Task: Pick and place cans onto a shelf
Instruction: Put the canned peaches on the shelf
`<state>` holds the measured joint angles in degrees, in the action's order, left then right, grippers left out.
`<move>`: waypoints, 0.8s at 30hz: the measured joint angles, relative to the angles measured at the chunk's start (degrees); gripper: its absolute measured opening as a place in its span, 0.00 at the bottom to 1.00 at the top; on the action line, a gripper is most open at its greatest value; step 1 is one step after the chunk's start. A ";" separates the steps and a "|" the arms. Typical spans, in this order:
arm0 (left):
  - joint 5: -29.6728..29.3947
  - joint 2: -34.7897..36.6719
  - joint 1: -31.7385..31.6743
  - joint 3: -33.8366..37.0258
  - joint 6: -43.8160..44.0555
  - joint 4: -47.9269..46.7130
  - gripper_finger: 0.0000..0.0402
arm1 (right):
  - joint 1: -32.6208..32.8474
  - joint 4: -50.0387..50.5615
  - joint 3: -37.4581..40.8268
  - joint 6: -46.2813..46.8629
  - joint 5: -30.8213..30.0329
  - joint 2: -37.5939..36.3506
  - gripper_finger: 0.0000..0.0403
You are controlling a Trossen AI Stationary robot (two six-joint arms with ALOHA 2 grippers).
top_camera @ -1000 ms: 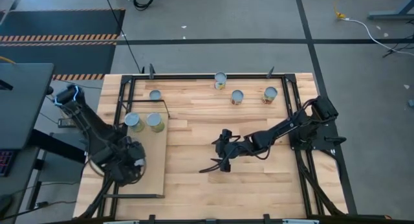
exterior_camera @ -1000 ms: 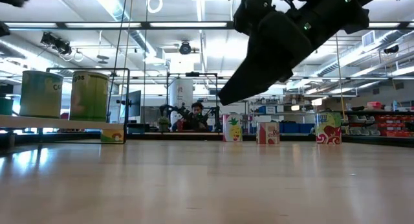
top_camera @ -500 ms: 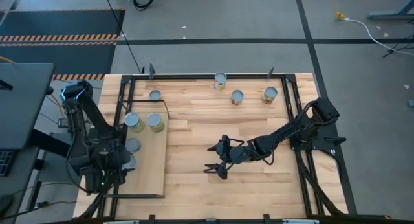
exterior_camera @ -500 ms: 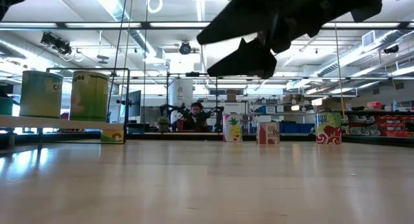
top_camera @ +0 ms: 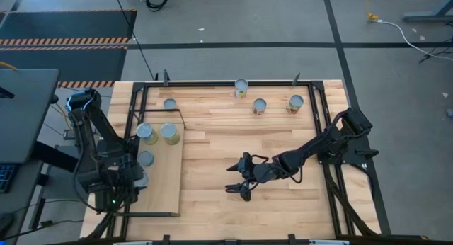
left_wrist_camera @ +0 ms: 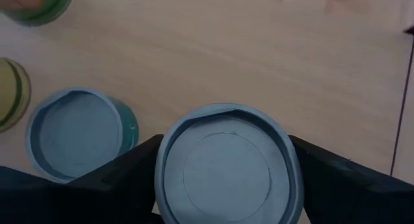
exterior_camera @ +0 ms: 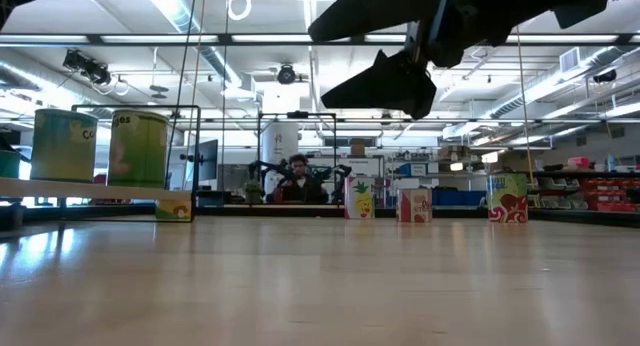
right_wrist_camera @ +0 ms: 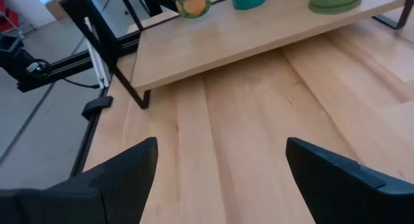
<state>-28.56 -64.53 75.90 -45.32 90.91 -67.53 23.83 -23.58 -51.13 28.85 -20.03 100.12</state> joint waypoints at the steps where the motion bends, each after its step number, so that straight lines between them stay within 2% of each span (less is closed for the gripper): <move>1: -0.14 0.00 0.00 0.00 0.00 0.03 0.78 | 0.14 0.01 0.00 0.15 0.07 0.00 0.86; 6: 2.59 -0.02 -0.35 0.00 -0.26 0.37 0.83 | 1.01 0.03 0.00 0.98 0.17 0.00 0.86; 20: 4.06 -0.02 -2.86 0.00 -1.53 1.09 0.84 | 1.29 0.05 0.00 0.98 0.17 0.00 0.86; 24: 8.40 -0.02 -3.46 0.00 -1.51 1.09 0.84 | 1.29 0.05 0.00 0.37 0.20 0.00 0.86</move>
<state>-20.16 -64.55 72.44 -45.32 89.40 -66.44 25.12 -23.53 -51.13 29.21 -19.84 100.12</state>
